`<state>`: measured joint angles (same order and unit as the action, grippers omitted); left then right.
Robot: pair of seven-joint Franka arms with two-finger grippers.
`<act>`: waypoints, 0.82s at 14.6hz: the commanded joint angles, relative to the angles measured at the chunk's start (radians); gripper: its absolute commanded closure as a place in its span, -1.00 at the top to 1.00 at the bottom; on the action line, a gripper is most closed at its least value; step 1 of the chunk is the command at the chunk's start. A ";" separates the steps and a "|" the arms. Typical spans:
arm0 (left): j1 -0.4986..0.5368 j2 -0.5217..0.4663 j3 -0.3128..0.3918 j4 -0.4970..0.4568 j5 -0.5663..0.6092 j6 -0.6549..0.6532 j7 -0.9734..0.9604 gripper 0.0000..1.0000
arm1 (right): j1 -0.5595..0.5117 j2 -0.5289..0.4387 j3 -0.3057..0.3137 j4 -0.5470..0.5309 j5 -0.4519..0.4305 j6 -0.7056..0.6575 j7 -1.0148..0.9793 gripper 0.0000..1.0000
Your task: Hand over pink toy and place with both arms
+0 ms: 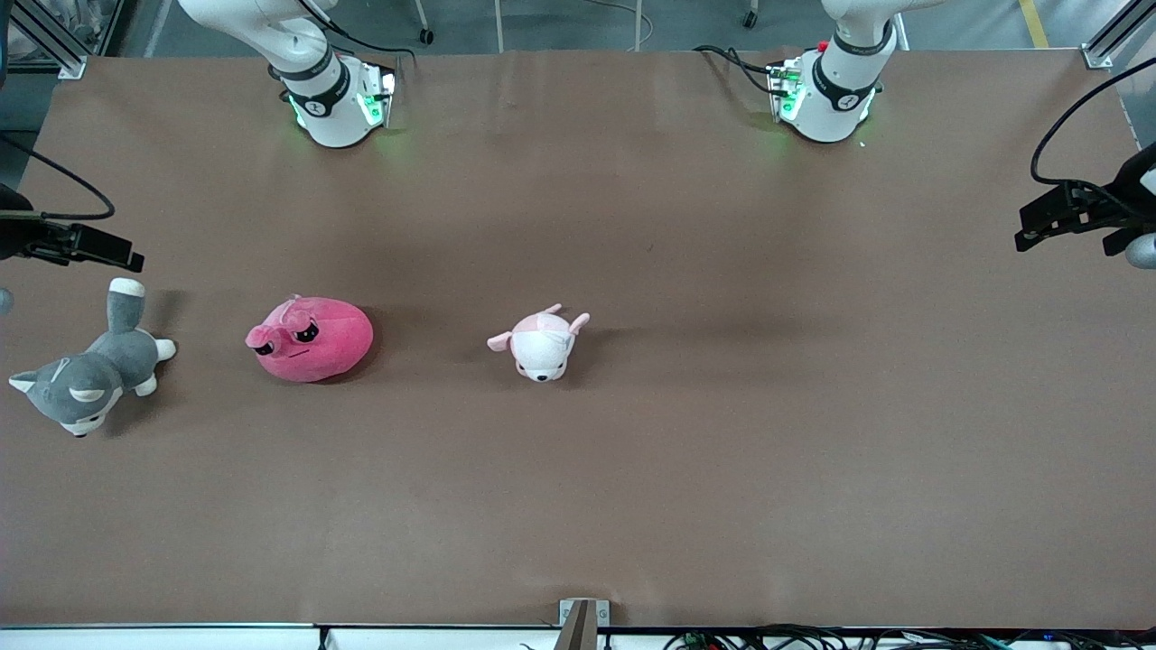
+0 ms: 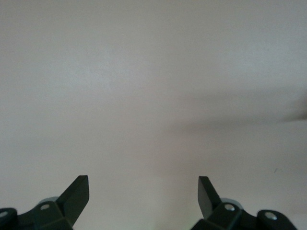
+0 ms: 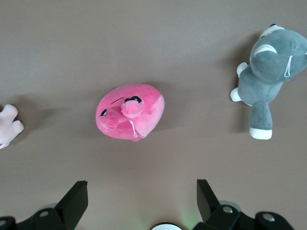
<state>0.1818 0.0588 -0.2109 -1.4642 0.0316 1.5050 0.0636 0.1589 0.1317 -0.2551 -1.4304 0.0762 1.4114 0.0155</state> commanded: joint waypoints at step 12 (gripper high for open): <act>-0.165 -0.014 0.159 0.001 0.019 -0.011 0.008 1.00 | -0.197 -0.164 0.246 -0.124 -0.082 0.001 0.020 1.00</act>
<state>0.0590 0.0582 -0.0895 -1.4641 0.0316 1.5050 0.0636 -0.0059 0.0083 -0.0372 -1.5067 0.0145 1.3974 0.0240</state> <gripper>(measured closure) 0.000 0.000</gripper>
